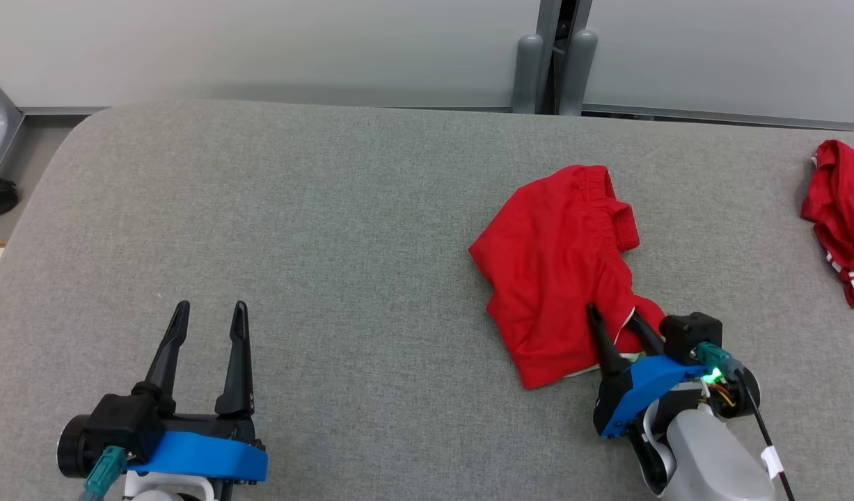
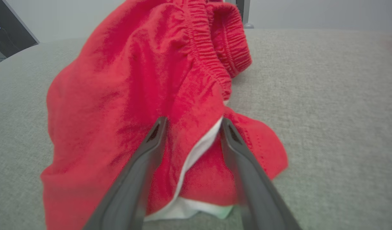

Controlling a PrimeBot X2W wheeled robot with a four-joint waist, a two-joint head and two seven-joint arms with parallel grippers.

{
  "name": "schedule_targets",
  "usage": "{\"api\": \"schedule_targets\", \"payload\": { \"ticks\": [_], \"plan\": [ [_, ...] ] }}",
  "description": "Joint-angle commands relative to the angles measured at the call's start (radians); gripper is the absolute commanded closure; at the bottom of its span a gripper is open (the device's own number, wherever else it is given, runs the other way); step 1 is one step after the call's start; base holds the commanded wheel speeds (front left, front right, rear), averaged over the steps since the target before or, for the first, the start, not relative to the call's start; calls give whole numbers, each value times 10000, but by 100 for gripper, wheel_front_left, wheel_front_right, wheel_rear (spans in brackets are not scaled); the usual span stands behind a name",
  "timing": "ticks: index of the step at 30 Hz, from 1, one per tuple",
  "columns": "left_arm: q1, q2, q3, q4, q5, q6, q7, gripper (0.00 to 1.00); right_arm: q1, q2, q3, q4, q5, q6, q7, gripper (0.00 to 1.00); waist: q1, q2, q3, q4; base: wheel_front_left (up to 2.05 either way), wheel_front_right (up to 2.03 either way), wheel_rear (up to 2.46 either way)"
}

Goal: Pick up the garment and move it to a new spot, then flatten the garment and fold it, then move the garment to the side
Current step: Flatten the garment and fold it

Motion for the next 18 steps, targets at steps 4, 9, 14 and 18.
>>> {"api": "schedule_targets", "payload": {
  "ticks": [4,9,14,18],
  "plan": [
    [-114,29,10,-6,-35,78,-27,0,-291,-103,-262,-390,137,-4,-80,100,-2,0,9,-74,0,0,0],
    [-81,29,-1,-26,-34,83,-27,0,-25,-412,-1000,-1577,-87,-4,-83,100,-2,0,-46,-132,0,0,0],
    [-66,29,-21,-20,-59,70,-27,0,127,-521,-1319,-2676,-361,-4,-85,100,-2,0,-123,-131,0,0,0],
    [-31,29,-40,16,-108,65,-27,0,238,-397,-903,-3635,-545,-4,-74,100,-2,0,-205,-92,0,0,0]
  ]
}}
